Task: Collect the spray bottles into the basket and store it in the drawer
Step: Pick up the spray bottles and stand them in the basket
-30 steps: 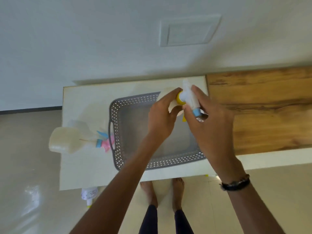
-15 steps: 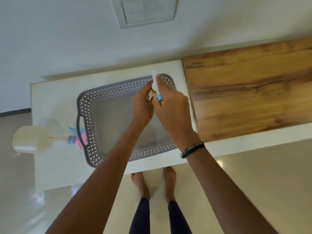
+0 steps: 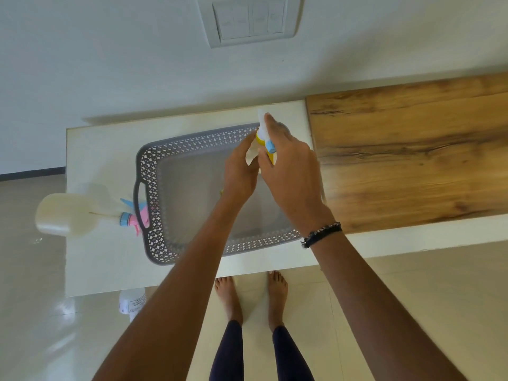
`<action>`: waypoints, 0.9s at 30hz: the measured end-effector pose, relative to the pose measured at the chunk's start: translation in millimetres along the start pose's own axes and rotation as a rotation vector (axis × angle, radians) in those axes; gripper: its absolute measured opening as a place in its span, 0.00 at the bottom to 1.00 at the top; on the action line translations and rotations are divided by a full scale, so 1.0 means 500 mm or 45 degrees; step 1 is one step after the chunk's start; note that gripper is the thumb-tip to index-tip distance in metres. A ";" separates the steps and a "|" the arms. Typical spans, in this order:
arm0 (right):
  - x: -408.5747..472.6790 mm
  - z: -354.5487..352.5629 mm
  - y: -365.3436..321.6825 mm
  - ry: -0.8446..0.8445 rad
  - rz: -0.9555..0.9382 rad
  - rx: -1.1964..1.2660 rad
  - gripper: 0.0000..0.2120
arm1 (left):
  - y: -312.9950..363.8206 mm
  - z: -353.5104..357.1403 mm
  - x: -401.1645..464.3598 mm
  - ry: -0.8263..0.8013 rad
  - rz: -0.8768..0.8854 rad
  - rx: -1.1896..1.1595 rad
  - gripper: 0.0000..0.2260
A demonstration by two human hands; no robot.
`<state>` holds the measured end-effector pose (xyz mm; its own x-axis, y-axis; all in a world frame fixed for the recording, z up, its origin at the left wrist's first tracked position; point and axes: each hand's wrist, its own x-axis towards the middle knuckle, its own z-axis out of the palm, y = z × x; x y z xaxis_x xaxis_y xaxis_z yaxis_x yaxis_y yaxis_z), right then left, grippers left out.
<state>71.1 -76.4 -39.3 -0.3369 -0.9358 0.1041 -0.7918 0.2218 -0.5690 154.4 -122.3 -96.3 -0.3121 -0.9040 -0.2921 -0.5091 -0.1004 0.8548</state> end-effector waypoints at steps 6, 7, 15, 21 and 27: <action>-0.092 -0.019 -0.011 0.050 0.103 0.077 0.35 | -0.059 -0.043 -0.095 0.224 -0.079 -0.064 0.18; -0.117 -0.017 -0.016 0.070 0.110 0.087 0.33 | -0.072 -0.058 -0.117 0.262 -0.066 -0.088 0.17; -0.248 0.117 -0.160 -0.160 0.032 0.311 0.22 | -0.211 -0.254 -0.257 0.630 -0.186 -0.053 0.12; -0.229 0.292 -0.312 -0.284 -0.190 0.215 0.13 | -0.309 -0.412 -0.260 0.825 -0.229 0.239 0.18; -0.178 0.470 -0.347 -0.361 -0.433 -0.342 0.17 | -0.386 -0.506 -0.212 0.768 -0.380 0.432 0.36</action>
<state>358.2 -96.3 -141.7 0.0841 -0.9965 0.0001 -0.9479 -0.0801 -0.3085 488.3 -112.3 -121.8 0.3220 -0.9389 -0.1217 -0.7528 -0.3319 0.5685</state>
